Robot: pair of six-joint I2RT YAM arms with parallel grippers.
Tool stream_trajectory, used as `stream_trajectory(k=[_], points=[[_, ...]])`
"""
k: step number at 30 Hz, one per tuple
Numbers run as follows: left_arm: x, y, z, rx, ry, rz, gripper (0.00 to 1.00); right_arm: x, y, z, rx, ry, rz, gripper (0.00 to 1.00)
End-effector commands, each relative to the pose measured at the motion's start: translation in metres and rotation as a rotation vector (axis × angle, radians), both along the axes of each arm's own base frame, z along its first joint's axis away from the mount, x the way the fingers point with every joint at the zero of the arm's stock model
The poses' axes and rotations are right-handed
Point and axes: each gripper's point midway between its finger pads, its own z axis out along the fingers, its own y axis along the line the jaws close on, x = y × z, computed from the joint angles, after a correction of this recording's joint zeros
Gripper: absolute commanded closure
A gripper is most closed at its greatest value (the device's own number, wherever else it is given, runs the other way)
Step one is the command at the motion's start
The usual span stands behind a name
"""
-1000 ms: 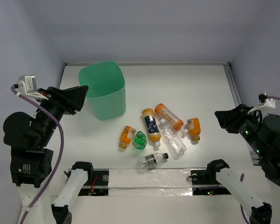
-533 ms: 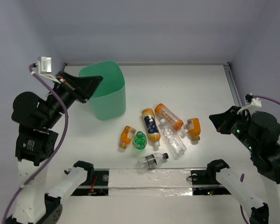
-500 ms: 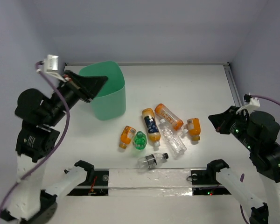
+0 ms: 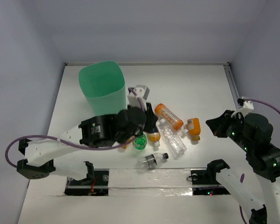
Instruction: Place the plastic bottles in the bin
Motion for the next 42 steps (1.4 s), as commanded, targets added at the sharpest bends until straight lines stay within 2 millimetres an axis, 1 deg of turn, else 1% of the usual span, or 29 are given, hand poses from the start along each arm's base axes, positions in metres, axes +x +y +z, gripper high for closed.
stream_trajectory(k=[1, 2, 3, 4, 5, 6, 7, 8, 9, 10, 11, 12, 13, 14, 15, 16, 17, 18, 19, 20, 22, 25, 27, 29, 30, 34, 37, 40, 42], points=[[-0.035, 0.017, -0.033, -0.018, 0.107, 0.078, 0.8, -0.017, 0.01, -0.015, 0.021, 0.022, 0.083, 0.97], [-0.041, 0.023, -0.05, 0.032, 0.131, 0.093, 0.75, -0.019, 0.013, -0.02, 0.03, 0.038, 0.101, 0.94], [-0.045, 0.024, -0.066, 0.061, 0.155, 0.101, 0.7, -0.022, 0.016, -0.025, 0.041, 0.056, 0.114, 0.9], [-0.046, 0.025, -0.074, 0.071, 0.174, 0.111, 0.6, -0.025, 0.023, -0.037, 0.053, 0.094, 0.153, 0.87], [-0.048, 0.026, -0.079, 0.057, 0.196, 0.116, 0.55, -0.029, 0.025, -0.042, 0.064, 0.101, 0.169, 0.78], [-0.049, 0.029, -0.094, 0.086, 0.206, 0.122, 0.44, -0.031, 0.03, -0.054, 0.077, 0.136, 0.185, 0.71], [-0.05, 0.031, -0.099, 0.087, 0.216, 0.127, 0.41, -0.032, 0.031, -0.059, 0.086, 0.147, 0.191, 0.65], [-0.05, 0.034, -0.103, 0.08, 0.228, 0.138, 0.37, -0.035, 0.032, -0.061, 0.096, 0.146, 0.199, 0.54], [-0.051, 0.038, -0.113, 0.102, 0.234, 0.143, 0.34, -0.036, 0.034, -0.065, 0.106, 0.159, 0.199, 0.49], [-0.052, 0.04, -0.117, 0.108, 0.239, 0.146, 0.27, -0.038, 0.035, -0.068, 0.114, 0.166, 0.208, 0.45], [-0.055, 0.041, -0.123, 0.117, 0.256, 0.136, 0.25, -0.038, 0.037, -0.076, 0.116, 0.19, 0.211, 0.37], [-0.051, 0.046, -0.134, 0.142, 0.268, 0.155, 0.24, -0.037, 0.038, -0.078, 0.12, 0.192, 0.214, 0.34], [-0.052, 0.046, -0.139, 0.148, 0.275, 0.147, 0.22, -0.037, 0.039, -0.082, 0.12, 0.203, 0.217, 0.33], [-0.049, 0.047, -0.142, 0.144, 0.284, 0.156, 0.21, -0.035, 0.039, -0.087, 0.116, 0.216, 0.217, 0.3], [-0.042, 0.053, -0.151, 0.156, 0.292, 0.182, 0.21, -0.033, 0.04, -0.09, 0.113, 0.229, 0.218, 0.3], [-0.038, 0.055, -0.153, 0.161, 0.289, 0.182, 0.21, -0.032, 0.04, -0.093, 0.109, 0.237, 0.216, 0.29], [-0.035, 0.052, -0.154, 0.141, 0.296, 0.173, 0.21, -0.029, 0.041, -0.093, 0.106, 0.234, 0.216, 0.29], [-0.031, 0.054, -0.161, 0.153, 0.296, 0.176, 0.21, -0.028, 0.041, -0.096, 0.099, 0.242, 0.218, 0.29], [-0.021, 0.057, -0.162, 0.16, 0.283, 0.184, 0.21, -0.025, 0.041, -0.099, 0.092, 0.253, 0.215, 0.29], [-0.016, 0.055, -0.161, 0.141, 0.28, 0.18, 0.21, -0.023, 0.041, -0.101, 0.086, 0.258, 0.213, 0.29], [-0.004, 0.058, -0.165, 0.145, 0.277, 0.199, 0.21, -0.018, 0.041, -0.105, 0.073, 0.269, 0.213, 0.28], [0.005, 0.053, -0.169, 0.164, 0.262, 0.179, 0.21, -0.011, 0.043, -0.111, 0.065, 0.285, 0.209, 0.28], [0.006, 0.047, -0.169, 0.166, 0.252, 0.153, 0.21, -0.006, 0.043, -0.112, 0.062, 0.285, 0.203, 0.28], [0.008, 0.043, -0.172, 0.173, 0.255, 0.148, 0.25, -0.004, 0.044, -0.12, 0.058, 0.307, 0.198, 0.29], [0.008, 0.042, -0.176, 0.188, 0.258, 0.143, 0.29, -0.002, 0.044, -0.123, 0.058, 0.317, 0.195, 0.29], [0.007, 0.043, -0.184, 0.215, 0.269, 0.137, 0.37, 0.003, 0.046, -0.133, 0.053, 0.335, 0.191, 0.29], [0.003, 0.046, -0.19, 0.233, 0.285, 0.131, 0.37, 0.007, 0.049, -0.136, 0.058, 0.35, 0.198, 0.29], [0.0, 0.051, -0.201, 0.27, 0.307, 0.135, 0.37, 0.013, 0.051, -0.141, 0.052, 0.363, 0.201, 0.29], [-0.002, 0.05, -0.206, 0.285, 0.319, 0.13, 0.37, 0.016, 0.053, -0.142, 0.054, 0.369, 0.206, 0.28]])
